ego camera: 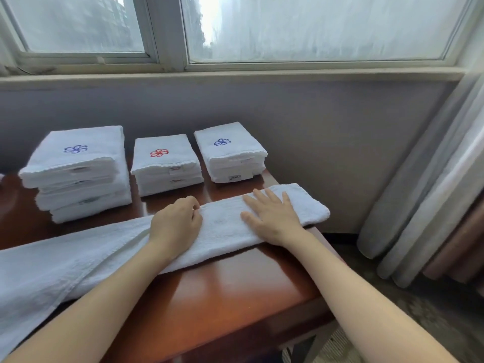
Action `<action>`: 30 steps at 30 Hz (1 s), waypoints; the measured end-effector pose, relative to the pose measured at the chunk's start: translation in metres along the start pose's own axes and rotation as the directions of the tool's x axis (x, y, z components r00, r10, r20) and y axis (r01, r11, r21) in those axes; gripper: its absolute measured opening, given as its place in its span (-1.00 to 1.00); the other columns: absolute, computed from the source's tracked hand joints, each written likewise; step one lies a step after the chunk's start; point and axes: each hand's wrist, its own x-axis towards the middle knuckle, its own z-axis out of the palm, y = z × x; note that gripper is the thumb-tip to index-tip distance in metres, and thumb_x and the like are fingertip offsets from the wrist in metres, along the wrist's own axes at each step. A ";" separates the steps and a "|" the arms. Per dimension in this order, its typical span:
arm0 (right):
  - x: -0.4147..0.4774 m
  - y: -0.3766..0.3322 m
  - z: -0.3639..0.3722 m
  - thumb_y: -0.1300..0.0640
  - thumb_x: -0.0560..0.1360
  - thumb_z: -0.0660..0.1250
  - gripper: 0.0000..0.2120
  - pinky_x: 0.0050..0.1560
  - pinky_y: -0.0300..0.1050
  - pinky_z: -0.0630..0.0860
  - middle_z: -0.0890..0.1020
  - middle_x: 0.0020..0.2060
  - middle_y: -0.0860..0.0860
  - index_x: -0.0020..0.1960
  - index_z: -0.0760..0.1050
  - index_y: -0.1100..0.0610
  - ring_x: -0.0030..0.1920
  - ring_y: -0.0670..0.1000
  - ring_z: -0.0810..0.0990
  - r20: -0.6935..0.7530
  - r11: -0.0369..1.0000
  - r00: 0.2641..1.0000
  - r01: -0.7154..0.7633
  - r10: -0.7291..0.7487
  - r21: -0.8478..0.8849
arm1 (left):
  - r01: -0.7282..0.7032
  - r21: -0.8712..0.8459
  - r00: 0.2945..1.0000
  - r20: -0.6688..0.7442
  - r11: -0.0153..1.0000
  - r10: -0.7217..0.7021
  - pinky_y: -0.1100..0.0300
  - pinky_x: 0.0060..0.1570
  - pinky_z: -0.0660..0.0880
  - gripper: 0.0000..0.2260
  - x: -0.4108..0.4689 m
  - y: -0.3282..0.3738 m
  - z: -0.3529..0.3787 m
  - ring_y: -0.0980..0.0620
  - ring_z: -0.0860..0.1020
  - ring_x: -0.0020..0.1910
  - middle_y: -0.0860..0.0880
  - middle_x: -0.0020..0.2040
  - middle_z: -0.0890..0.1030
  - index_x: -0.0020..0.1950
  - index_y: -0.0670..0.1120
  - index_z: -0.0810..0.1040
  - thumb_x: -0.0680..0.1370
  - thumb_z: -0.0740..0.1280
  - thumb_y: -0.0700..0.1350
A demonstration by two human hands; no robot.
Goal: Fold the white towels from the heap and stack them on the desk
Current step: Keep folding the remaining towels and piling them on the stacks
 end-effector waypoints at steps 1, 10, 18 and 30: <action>0.001 0.006 -0.002 -0.24 0.62 -0.05 -0.45 0.51 0.19 -0.32 0.02 0.60 -0.05 0.57 0.07 -0.15 0.59 0.01 -0.13 0.002 1.000 1.000 0.009 -0.009 0.003 | 0.009 -0.009 1.000 0.000 1.000 -0.009 0.10 -0.17 0.40 -0.86 0.000 0.006 0.001 -0.06 0.56 -0.06 0.02 -0.01 0.59 0.06 -0.01 0.50 0.59 0.19 -0.05; -0.005 0.050 -0.019 -0.14 0.62 -0.01 -0.51 0.52 0.25 -0.17 0.24 0.49 -0.15 0.53 0.20 -0.12 0.53 -0.06 0.04 -0.041 0.998 0.998 0.043 -0.045 -0.038 | 0.043 -0.031 0.999 0.030 0.999 -0.042 0.09 -0.17 0.37 -0.82 -0.004 0.055 0.013 -0.08 0.53 -0.07 -0.03 0.02 0.57 0.11 -0.04 0.48 0.59 0.15 -0.07; -0.030 -0.026 -0.004 0.03 0.63 0.21 -0.59 0.51 -0.08 0.09 0.41 0.44 -0.10 0.47 0.36 -0.05 0.50 -0.08 0.23 -0.220 0.907 0.965 0.217 -0.143 0.362 | -0.058 -0.202 0.998 0.021 0.978 0.064 0.04 0.25 0.38 -0.63 -0.039 0.020 -0.032 -0.02 0.44 0.27 0.01 0.30 0.50 0.36 -0.02 0.45 0.55 0.30 -0.08; -0.056 -0.188 0.027 0.08 0.48 0.40 -0.53 0.27 -0.39 0.29 0.53 0.29 -0.16 0.38 0.47 -0.07 0.31 -0.15 0.42 -0.132 0.670 0.728 0.675 -0.672 0.309 | 0.281 -0.303 0.953 -0.022 0.911 -0.301 0.27 -0.02 0.48 -0.86 -0.151 -0.128 -0.119 0.32 0.52 -0.01 0.22 0.03 0.58 0.06 0.18 0.54 0.61 0.26 -0.06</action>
